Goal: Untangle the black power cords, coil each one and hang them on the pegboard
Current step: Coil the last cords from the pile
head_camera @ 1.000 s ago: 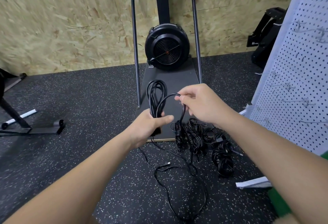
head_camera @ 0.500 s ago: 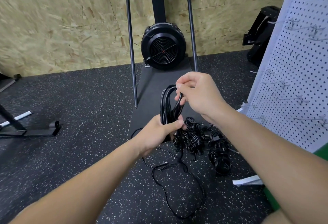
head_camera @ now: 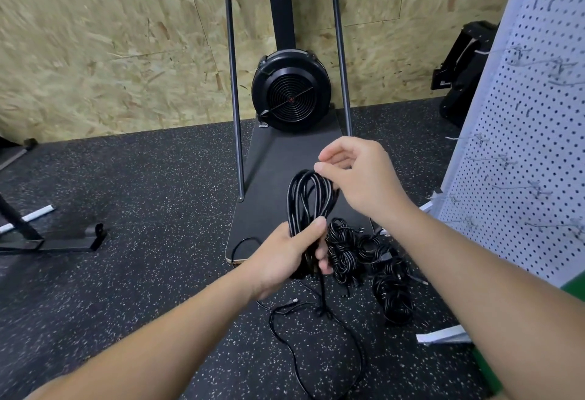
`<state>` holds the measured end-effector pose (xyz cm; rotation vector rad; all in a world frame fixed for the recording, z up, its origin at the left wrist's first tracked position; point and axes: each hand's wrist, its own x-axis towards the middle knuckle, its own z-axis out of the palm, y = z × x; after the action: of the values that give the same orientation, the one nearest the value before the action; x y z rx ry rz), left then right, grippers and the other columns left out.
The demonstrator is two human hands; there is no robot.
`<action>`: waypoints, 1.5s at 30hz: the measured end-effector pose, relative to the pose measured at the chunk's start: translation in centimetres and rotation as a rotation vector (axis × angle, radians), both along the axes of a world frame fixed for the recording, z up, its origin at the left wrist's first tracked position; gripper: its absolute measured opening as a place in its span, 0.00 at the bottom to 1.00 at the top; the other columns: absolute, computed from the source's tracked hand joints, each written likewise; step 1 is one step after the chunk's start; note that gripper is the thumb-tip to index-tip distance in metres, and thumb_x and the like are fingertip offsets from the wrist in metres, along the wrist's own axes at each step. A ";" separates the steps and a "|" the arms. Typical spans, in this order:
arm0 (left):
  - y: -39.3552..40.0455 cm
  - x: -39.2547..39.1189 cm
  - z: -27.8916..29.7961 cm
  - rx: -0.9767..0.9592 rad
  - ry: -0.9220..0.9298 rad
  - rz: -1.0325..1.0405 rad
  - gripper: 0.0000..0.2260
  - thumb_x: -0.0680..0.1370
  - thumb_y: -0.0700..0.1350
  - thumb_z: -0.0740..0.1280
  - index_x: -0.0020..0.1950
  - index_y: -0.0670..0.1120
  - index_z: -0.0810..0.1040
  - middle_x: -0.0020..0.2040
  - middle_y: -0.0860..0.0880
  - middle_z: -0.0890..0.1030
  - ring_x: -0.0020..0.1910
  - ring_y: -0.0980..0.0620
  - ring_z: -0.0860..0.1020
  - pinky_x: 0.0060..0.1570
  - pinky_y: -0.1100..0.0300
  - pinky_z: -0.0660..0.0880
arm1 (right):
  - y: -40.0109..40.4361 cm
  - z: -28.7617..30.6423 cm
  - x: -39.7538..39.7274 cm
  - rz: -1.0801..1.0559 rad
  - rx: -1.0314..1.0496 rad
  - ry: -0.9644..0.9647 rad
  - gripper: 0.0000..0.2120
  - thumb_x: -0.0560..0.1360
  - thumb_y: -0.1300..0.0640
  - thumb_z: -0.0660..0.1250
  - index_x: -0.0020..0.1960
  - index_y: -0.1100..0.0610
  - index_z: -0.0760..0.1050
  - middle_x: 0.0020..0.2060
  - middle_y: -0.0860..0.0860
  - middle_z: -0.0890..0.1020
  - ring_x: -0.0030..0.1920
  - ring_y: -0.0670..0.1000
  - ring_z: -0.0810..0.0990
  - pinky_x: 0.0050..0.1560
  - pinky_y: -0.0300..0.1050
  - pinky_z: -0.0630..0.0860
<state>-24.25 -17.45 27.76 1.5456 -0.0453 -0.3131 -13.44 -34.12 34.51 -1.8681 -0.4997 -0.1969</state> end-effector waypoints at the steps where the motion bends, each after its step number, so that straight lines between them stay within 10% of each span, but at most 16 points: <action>1: 0.1 0.1 0.1 0.003 -0.011 0.025 0.21 0.89 0.58 0.64 0.48 0.41 0.75 0.41 0.40 0.75 0.43 0.42 0.78 0.56 0.42 0.81 | 0.0 0.0 0.0 0.011 0.056 0.052 0.02 0.80 0.58 0.76 0.50 0.52 0.86 0.44 0.49 0.88 0.43 0.48 0.87 0.45 0.41 0.84; 8: 1.3 1.4 1.0 -0.167 -0.049 0.318 0.13 0.88 0.50 0.68 0.45 0.47 0.79 0.41 0.42 0.76 0.39 0.46 0.76 0.53 0.46 0.82 | 1.1 -2.8 -0.7 -0.042 -0.123 0.227 0.21 0.79 0.71 0.59 0.64 0.53 0.79 0.57 0.48 0.83 0.57 0.47 0.84 0.62 0.49 0.83; 16: 3.6 4.0 1.5 -0.382 -0.041 0.601 0.10 0.87 0.49 0.69 0.51 0.47 0.72 0.37 0.49 0.71 0.34 0.51 0.72 0.44 0.53 0.82 | 2.3 -7.7 -2.9 0.516 -0.675 0.550 0.19 0.73 0.52 0.83 0.58 0.53 0.78 0.49 0.49 0.86 0.44 0.51 0.80 0.48 0.49 0.75; 23: 6.1 4.4 2.3 -0.367 -0.076 0.750 0.10 0.87 0.49 0.69 0.59 0.46 0.71 0.37 0.50 0.73 0.34 0.53 0.72 0.43 0.56 0.80 | 2.6 -8.6 -2.3 0.399 -0.337 0.760 0.15 0.77 0.63 0.79 0.59 0.61 0.77 0.49 0.67 0.88 0.49 0.64 0.91 0.59 0.61 0.85; 30: 7.0 4.0 3.1 -0.241 -0.148 0.779 0.12 0.88 0.49 0.68 0.47 0.48 0.71 0.36 0.49 0.71 0.34 0.51 0.70 0.42 0.53 0.77 | 3.0 -7.3 -1.9 0.090 -0.276 0.545 0.13 0.83 0.54 0.74 0.43 0.61 0.85 0.35 0.50 0.84 0.34 0.50 0.78 0.39 0.44 0.74; 36: 8.3 3.9 3.1 0.205 -0.243 0.698 0.17 0.85 0.54 0.67 0.40 0.49 0.71 0.34 0.48 0.70 0.33 0.49 0.68 0.38 0.52 0.66 | 3.8 -3.5 -5.2 0.469 -0.705 0.236 0.20 0.88 0.46 0.62 0.42 0.52 0.82 0.33 0.50 0.81 0.29 0.47 0.74 0.33 0.42 0.70; 45: 5.6 1.8 4.3 0.074 0.139 0.286 0.28 0.77 0.75 0.67 0.42 0.51 0.85 0.40 0.46 0.77 0.35 0.50 0.72 0.38 0.54 0.69 | 0.5 0.4 -3.2 0.657 -0.169 0.305 0.07 0.84 0.54 0.73 0.50 0.54 0.87 0.35 0.52 0.81 0.38 0.50 0.75 0.45 0.46 0.72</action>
<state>-22.49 -11.83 32.02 1.5755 0.2966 -0.1952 -16.59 -33.62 34.89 -1.7524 -0.9006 0.5729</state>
